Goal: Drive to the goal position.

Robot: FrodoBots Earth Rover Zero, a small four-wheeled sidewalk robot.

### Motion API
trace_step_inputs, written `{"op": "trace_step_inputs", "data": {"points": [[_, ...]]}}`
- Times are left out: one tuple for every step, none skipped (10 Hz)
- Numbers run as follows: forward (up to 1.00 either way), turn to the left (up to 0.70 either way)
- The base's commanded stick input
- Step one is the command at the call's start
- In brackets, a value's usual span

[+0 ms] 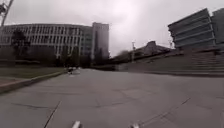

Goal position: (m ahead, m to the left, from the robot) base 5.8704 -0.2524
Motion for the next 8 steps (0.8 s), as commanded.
{"op": "trace_step_inputs", "data": {"points": [[0.70,-0.01],[0.70,-0.01],[0.70,-0.01],[0.70,-0.01],[0.70,-0.01],[0.70,-0.01],[0.70,-0.01],[0.70,-0.01]]}}
